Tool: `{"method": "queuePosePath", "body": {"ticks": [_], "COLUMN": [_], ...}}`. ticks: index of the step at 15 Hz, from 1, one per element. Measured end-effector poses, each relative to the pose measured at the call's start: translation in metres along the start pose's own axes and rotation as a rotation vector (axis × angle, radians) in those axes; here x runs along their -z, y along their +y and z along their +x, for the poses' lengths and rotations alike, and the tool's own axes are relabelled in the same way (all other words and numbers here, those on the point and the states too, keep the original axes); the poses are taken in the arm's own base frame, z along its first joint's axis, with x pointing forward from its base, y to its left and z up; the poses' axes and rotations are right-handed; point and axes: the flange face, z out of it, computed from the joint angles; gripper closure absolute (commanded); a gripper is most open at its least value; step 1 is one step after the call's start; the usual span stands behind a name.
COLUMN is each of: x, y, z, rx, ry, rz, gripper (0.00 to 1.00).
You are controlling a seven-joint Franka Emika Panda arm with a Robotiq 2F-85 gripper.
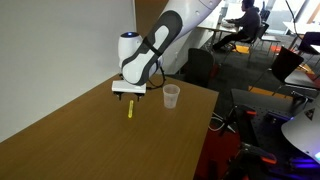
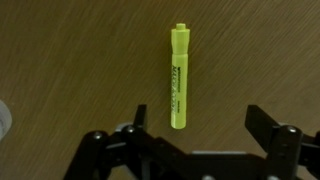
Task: Put the yellow marker in the cup
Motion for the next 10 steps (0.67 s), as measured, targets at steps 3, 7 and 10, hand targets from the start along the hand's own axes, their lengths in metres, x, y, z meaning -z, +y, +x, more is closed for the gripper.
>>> {"method": "queuePosePath", "body": {"ticks": [3,7,10], "x": [-0.001,-0.008,-0.015], "y": [0.001,0.0,-0.006], "z": [0.001,0.001,-0.002], "rx": [0.0,-0.008,-0.005], "ry": [0.002,0.022,0.034], "rz": [-0.002,-0.012,-0.008], "gripper": [0.0,0.0,0.0]}}
